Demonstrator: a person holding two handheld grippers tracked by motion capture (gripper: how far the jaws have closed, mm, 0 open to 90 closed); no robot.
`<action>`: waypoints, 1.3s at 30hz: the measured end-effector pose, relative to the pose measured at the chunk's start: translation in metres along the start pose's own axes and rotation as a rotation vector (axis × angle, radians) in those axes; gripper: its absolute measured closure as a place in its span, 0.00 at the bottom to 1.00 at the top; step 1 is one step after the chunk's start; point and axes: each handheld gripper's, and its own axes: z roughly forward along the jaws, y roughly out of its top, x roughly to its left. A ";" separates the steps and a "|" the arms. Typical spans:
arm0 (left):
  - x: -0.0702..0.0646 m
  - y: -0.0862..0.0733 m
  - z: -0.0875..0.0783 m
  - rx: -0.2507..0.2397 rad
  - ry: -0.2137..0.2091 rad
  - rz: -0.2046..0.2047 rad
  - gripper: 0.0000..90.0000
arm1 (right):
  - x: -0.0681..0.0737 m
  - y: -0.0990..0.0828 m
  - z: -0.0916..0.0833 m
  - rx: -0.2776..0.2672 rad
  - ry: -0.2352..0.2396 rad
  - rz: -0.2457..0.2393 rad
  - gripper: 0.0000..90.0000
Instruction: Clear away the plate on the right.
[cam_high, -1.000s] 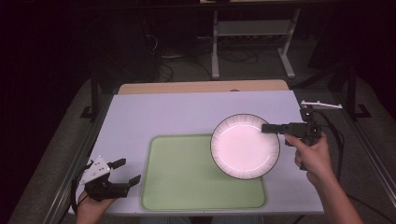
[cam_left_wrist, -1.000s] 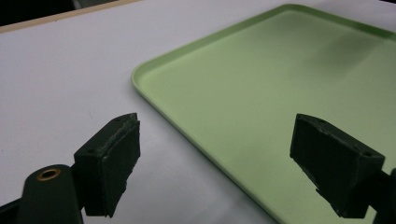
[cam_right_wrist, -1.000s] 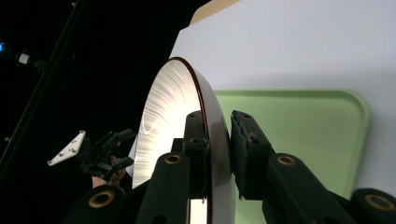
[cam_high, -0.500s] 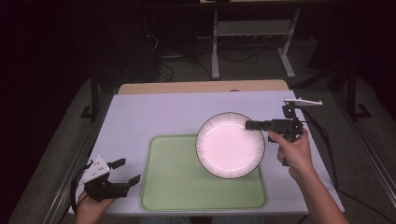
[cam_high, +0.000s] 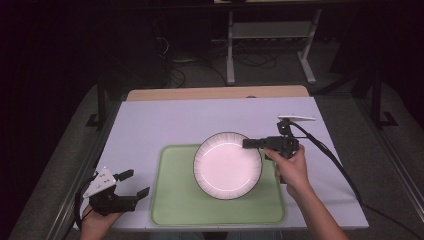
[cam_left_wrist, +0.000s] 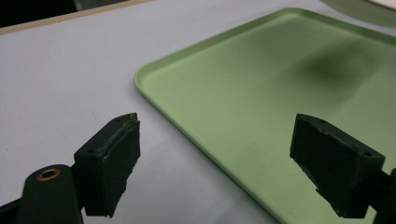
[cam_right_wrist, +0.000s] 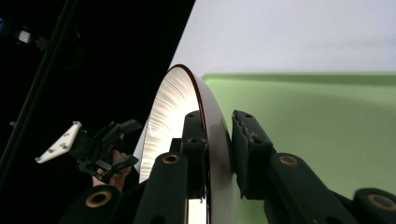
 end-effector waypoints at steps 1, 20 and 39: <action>0.000 0.000 0.000 -0.001 0.000 -0.002 0.18 | -0.001 -0.002 0.004 0.011 -0.003 -0.001 0.83; 0.001 0.000 0.000 -0.002 0.001 -0.006 0.18 | -0.014 -0.008 0.032 0.025 -0.048 0.022 0.83; 0.002 0.000 -0.001 -0.004 0.000 -0.007 0.18 | -0.025 -0.018 0.055 0.028 -0.103 0.042 0.82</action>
